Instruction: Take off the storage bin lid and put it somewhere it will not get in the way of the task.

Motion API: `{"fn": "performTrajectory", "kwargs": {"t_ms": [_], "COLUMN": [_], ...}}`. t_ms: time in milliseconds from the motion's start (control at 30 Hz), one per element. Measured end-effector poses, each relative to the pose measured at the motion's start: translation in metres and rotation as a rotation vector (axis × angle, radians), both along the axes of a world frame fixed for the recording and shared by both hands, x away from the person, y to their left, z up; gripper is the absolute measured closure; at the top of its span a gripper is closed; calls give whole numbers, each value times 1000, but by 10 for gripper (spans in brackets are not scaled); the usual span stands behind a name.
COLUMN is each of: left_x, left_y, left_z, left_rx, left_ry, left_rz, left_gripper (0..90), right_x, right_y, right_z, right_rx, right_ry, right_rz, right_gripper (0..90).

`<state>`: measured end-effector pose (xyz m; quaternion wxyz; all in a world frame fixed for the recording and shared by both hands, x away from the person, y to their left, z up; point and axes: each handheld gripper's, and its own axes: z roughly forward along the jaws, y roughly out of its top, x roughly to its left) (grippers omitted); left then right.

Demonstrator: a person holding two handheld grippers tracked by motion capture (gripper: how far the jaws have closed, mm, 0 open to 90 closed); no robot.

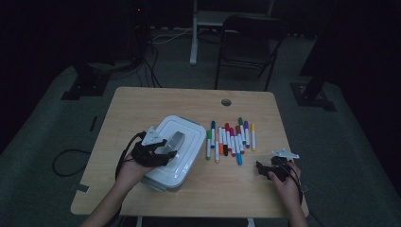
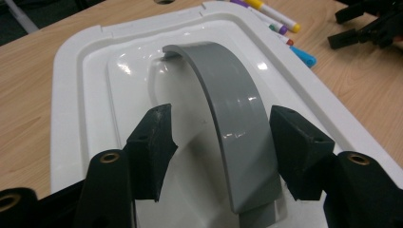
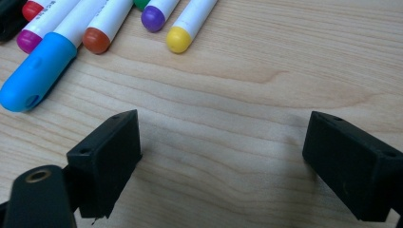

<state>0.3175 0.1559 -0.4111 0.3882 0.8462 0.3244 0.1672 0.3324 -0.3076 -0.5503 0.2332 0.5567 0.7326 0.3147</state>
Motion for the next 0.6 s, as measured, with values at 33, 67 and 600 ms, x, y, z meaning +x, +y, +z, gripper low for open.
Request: {"fn": "performTrajectory", "kwargs": {"t_ms": [33, 67, 600], "left_x": [0, 0, -6], "left_y": [0, -1, -4], "left_z": [0, 0, -1], "left_rx": [0, 7, -12], "left_ry": [0, 4, 7], "left_rz": [0, -4, -20], "left_gripper": [428, 439, 638], "right_x": [0, 0, -1], "right_y": [0, 1, 2], "right_z": [0, 0, 0], "right_rx": [0, 0, 1], "right_ry": [0, 0, 1], "right_rz": [-3, -8, -24], "right_gripper": [122, 122, 122]}}
